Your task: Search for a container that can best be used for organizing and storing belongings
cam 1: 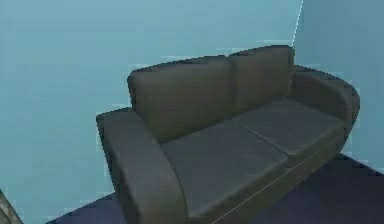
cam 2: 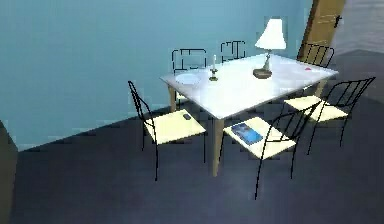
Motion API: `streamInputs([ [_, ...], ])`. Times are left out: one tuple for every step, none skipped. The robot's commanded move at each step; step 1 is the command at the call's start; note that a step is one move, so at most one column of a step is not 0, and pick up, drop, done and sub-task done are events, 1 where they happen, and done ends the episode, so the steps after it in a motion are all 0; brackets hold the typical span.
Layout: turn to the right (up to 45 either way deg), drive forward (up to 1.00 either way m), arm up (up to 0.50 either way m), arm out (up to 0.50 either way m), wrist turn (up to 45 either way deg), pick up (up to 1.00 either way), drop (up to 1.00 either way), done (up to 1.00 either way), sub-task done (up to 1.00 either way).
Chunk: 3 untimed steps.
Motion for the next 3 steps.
streamInputs([
  [-45.0, 0.0, 0.0, 0.0, 0.0, 0.0, 0.0, 0.0, 0.0],
  [-18.0, 0.0, 0.0, 0.0, 0.0, 0.0, 0.0, 0.0, 0.0],
  [0.0, 0.0, 0.0, 0.0, 0.0, 0.0, 0.0, 1.0, 0.0],
])
